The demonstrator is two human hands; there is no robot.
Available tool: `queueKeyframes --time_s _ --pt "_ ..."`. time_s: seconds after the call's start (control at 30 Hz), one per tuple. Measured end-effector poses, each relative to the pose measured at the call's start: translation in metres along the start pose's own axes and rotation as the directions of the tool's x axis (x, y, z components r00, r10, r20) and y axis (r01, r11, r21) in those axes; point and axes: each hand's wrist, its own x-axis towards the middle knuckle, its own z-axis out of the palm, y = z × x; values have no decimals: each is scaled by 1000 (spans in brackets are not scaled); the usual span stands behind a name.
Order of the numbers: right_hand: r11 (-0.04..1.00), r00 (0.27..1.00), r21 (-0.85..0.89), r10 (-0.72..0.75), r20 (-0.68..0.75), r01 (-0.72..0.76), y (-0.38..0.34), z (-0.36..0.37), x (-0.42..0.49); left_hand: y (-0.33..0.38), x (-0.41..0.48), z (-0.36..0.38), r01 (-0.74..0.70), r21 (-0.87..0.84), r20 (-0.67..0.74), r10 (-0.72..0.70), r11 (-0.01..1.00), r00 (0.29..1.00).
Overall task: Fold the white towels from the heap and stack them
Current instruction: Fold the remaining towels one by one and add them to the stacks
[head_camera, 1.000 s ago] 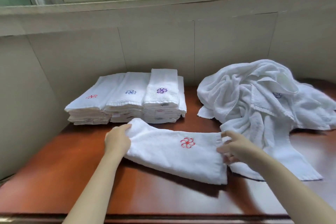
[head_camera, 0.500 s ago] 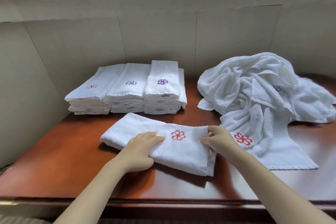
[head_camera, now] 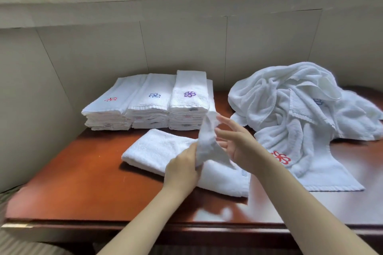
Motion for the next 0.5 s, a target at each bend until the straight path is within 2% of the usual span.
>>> queueKeyframes --time_s 0.03,0.07,0.1,0.13,0.17,0.2,0.23,0.27,0.3,0.33,0.37,0.4,0.43,0.5 --pt "998 999 57 -30 -12 31 -4 3 -1 3 5 -3 58 -41 -69 -61 997 996" --pt "996 992 13 -90 -87 91 -6 5 -3 3 12 -8 140 -173 -123 -162 975 979" --pt "981 965 -129 -169 -201 145 -5 6 -4 5 21 -16 244 -391 -136 -317 888 939" --pt "933 920 -322 -258 -296 159 -2 7 -5 8 30 -27 325 -631 -94 -485 705 870" --pt "845 887 -516 -339 -314 140 1 8 -7 10 39 -39 359 -821 16 -610 445 793" --pt "728 899 -674 -369 -237 122 6 11 -11 10 48 -52 344 -918 135 -660 197 739" --pt "594 946 -797 -309 -95 114 15 14 -15 8 54 -64 301 -953 210 -660 25 722" --pt "441 985 -888 -160 63 128 27 13 -17 4 58 -75 254 -965 238 -646 -70 725" --pt "259 984 -952 26 178 165 39 11 -19 -4 61 -85 214 -968 250 -626 -134 738" --pt "66 958 -975 182 221 212 49 9 -21 -12 61 -92 183 -967 253 -588 -177 768" --pt "-88 939 -963 263 223 254 56 7 -24 -26 61 -99 131 -964 242 -564 -230 790" --pt "-177 939 -948 274 209 263 58 3 -24 -40 58 -108 103 -966 223 -560 -238 798" --pt "-204 949 -946 247 197 250 55 -1 -22 -55 56 -116 75 -971 196 -582 -225 789" --pt "-189 958 -959 232 166 212 42 -10 -18 -87 46 -130 -30 -968 160 -702 -249 694"
